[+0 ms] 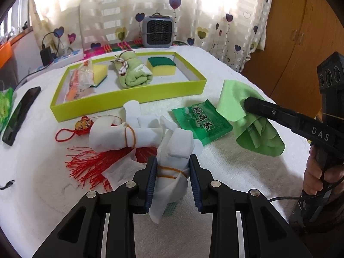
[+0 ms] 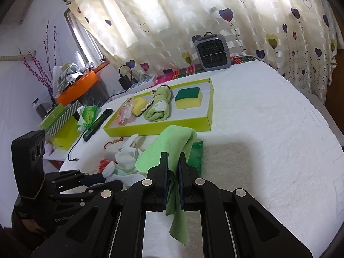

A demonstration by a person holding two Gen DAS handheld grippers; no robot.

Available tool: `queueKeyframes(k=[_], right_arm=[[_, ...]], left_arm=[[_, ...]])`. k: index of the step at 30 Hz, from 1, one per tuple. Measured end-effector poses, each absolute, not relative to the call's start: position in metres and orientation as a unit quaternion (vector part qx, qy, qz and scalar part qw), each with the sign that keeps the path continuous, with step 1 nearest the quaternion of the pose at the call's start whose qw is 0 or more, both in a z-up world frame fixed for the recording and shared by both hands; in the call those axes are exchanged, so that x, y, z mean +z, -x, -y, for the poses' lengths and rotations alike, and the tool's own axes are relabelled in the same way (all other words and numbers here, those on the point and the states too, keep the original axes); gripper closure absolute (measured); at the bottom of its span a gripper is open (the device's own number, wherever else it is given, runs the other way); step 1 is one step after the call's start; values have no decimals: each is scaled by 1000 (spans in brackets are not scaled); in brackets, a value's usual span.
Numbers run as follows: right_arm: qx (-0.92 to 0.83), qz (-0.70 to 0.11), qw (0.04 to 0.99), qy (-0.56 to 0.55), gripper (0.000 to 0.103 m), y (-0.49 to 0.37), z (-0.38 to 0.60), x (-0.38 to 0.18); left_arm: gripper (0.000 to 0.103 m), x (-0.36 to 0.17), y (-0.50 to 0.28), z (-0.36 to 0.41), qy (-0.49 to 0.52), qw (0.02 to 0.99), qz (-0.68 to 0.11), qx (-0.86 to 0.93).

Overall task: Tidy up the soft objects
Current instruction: 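Carry the sock bundle into the box lid while the right tool carries the green cloth there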

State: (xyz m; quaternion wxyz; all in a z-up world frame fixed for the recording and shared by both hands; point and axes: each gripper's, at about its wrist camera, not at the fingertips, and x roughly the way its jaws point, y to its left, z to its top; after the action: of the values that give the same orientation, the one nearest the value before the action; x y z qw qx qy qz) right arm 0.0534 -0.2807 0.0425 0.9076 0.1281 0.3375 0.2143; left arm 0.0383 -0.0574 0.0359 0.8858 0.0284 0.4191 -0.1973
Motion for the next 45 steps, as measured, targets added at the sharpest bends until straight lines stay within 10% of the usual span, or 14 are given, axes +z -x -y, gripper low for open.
queueKeyframes(k=[45], right_arm=[[226, -300, 922, -93, 94, -92, 260, 93]], left_arm=[[74, 108, -89, 3, 37, 922, -349, -162]])
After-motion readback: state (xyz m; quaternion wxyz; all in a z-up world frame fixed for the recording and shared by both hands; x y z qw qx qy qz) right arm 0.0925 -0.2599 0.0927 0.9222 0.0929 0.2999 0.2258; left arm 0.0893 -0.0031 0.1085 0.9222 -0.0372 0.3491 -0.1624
